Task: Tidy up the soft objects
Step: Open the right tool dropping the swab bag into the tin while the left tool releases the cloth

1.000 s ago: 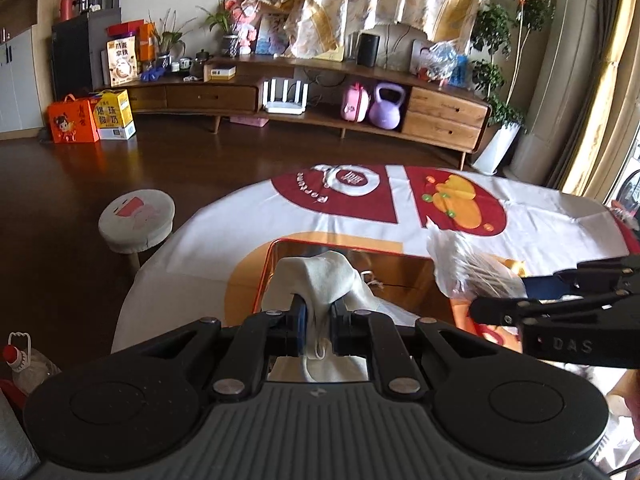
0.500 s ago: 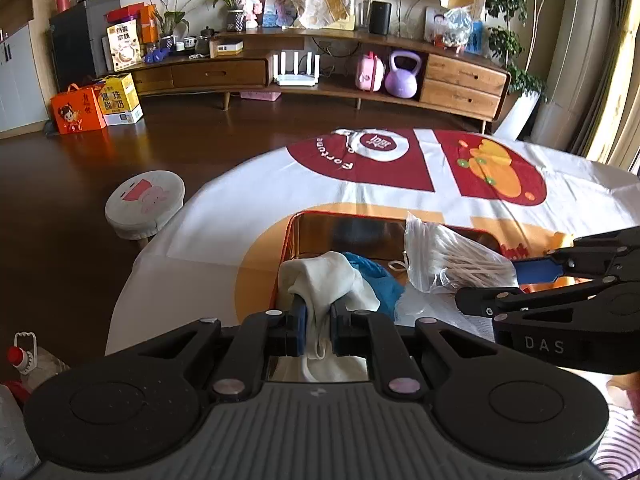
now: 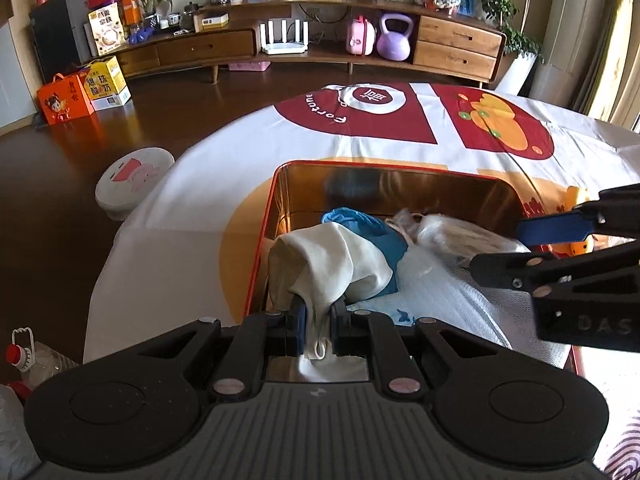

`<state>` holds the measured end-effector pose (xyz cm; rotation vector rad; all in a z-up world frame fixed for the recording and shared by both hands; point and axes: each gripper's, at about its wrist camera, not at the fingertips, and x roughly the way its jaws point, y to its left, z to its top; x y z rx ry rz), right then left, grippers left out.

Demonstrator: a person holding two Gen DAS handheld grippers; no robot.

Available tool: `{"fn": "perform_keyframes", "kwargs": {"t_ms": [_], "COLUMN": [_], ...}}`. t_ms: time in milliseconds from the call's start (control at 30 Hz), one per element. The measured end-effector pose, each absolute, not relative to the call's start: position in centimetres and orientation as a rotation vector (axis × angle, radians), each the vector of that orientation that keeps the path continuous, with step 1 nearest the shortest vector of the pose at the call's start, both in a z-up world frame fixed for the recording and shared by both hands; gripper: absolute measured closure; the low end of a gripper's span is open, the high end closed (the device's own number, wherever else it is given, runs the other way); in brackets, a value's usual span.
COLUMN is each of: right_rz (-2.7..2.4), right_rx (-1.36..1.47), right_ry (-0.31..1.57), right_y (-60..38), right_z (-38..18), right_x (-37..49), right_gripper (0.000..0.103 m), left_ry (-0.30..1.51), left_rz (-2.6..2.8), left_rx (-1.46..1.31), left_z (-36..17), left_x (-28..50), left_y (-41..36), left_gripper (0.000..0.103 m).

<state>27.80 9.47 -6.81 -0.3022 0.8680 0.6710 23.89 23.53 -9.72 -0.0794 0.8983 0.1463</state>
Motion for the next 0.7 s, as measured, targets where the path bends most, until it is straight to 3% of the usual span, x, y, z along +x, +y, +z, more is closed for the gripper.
{"fn": "perform_keyframes", "kwargs": {"t_ms": [233, 400, 533, 600, 633, 667, 700], "right_rz": [0.688, 0.689, 0.693, 0.696, 0.697, 0.698, 0.700], "right_rx": [-0.279, -0.263, -0.258, -0.254, -0.253, -0.253, -0.251], "right_ry": [0.854, 0.832, 0.818, 0.813, 0.810, 0.806, 0.802], "right_y": [8.8, 8.1, 7.6, 7.4, 7.2, 7.1, 7.0], "right_z": [-5.7, -4.8, -4.2, -3.9, -3.7, -3.6, -3.4], "right_x": [27.2, 26.6, 26.0, 25.7, 25.5, 25.3, 25.2], "right_gripper": [0.055, 0.043, 0.043, 0.042, 0.042, 0.042, 0.042], "left_ry": [0.887, 0.871, 0.863, 0.865, 0.862, 0.855, 0.841], "left_rz": [0.151, 0.148, 0.158, 0.164, 0.167, 0.166, 0.158], "left_rx": [-0.101, -0.092, -0.070, -0.066, -0.066, -0.068, -0.071], "left_z": [-8.9, -8.1, -7.5, -7.3, -7.2, -7.0, -6.8], "left_x": [23.2, 22.6, 22.3, 22.2, 22.1, 22.0, 21.8], "left_y": [23.6, 23.3, 22.8, 22.7, 22.6, 22.6, 22.5], "left_gripper": [0.091, 0.091, 0.087, 0.075, 0.059, 0.034, 0.026]}}
